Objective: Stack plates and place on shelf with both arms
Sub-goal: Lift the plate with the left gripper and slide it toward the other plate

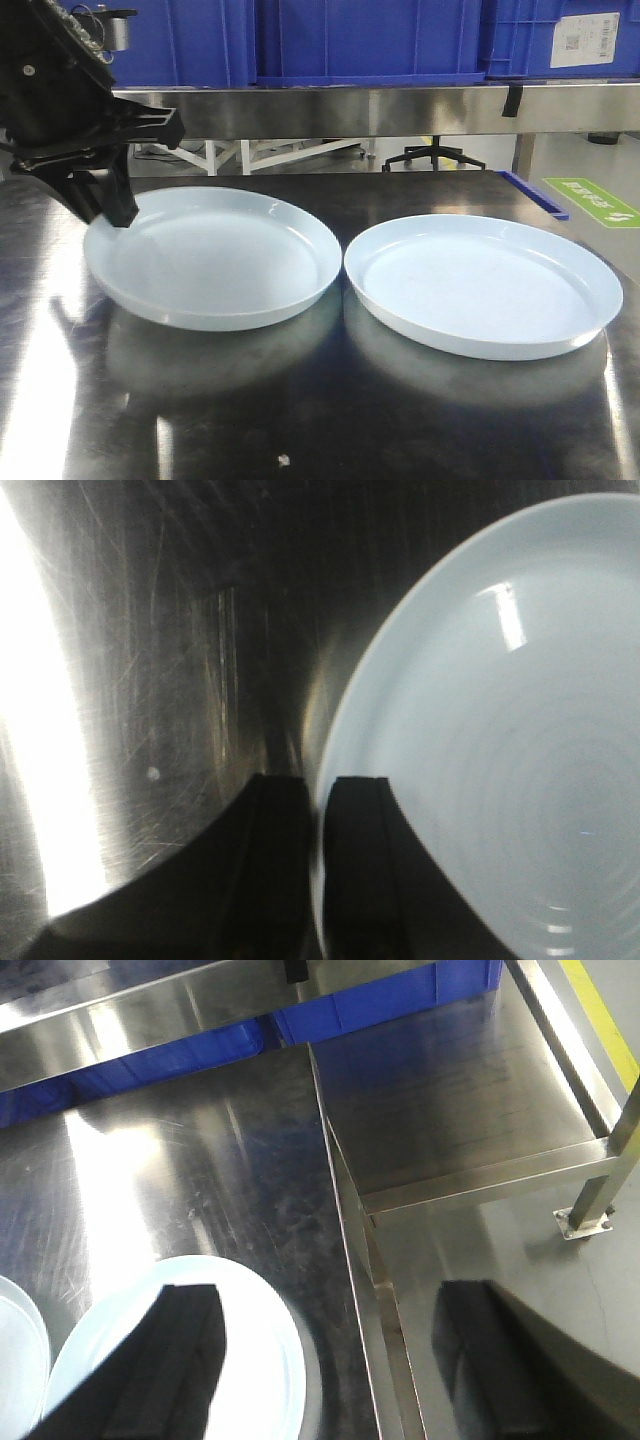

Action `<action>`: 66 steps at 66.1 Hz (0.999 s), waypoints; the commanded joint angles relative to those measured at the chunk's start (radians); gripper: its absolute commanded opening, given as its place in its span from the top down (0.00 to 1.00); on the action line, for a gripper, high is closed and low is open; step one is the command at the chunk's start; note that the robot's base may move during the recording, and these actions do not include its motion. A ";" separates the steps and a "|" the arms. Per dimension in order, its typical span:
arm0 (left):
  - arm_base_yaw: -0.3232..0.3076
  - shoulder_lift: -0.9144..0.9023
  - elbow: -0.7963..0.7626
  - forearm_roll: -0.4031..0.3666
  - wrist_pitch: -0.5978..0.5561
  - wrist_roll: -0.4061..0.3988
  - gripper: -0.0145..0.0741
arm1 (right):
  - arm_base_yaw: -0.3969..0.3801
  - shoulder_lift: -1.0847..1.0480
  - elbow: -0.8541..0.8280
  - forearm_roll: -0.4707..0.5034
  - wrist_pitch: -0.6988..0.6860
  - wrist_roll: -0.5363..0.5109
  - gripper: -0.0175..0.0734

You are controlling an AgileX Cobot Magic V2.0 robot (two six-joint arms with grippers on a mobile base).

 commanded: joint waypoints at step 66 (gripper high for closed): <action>-0.002 -0.501 -0.145 0.564 0.067 -0.361 0.74 | 0.001 0.001 -0.039 0.002 -0.069 -0.004 0.20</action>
